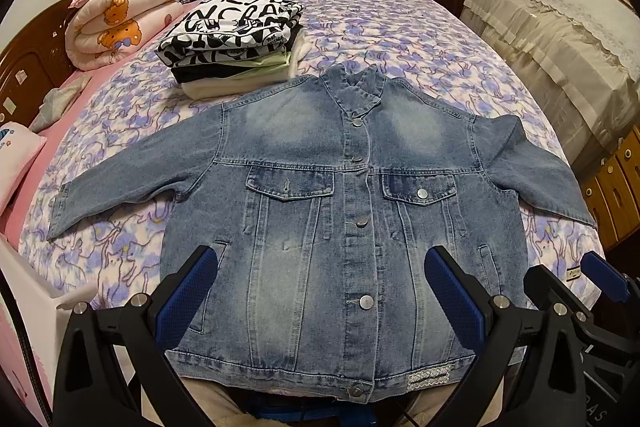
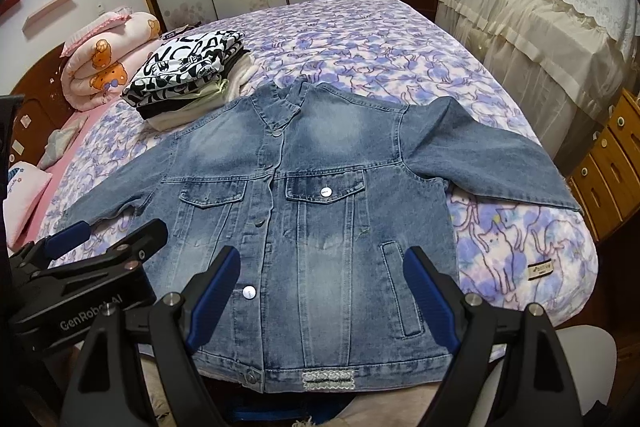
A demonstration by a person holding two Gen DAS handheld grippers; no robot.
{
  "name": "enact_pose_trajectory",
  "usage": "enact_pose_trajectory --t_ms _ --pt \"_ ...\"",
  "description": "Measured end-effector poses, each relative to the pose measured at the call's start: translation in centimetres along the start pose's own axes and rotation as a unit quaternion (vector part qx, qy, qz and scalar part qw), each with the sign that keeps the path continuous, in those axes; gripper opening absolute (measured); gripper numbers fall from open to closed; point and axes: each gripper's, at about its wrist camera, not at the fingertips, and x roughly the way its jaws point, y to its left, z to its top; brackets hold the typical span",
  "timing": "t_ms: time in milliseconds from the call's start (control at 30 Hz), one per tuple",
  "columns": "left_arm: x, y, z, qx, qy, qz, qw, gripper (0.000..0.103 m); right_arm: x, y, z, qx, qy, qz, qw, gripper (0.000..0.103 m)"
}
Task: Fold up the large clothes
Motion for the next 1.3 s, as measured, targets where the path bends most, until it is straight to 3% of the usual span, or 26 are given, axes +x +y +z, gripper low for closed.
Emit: enact_pose_trajectory --t_ms 700,1300 --pt "0.0 -0.4 0.3 0.004 0.0 0.002 1.0 0.102 -0.2 -0.1 -0.4 0.004 -0.013 0.0 1.0 0.083" --pt "-0.3 -1.0 0.0 0.011 -0.002 0.007 0.9999 0.101 0.2 -0.9 -0.2 0.018 0.0 0.022 1.0 0.08"
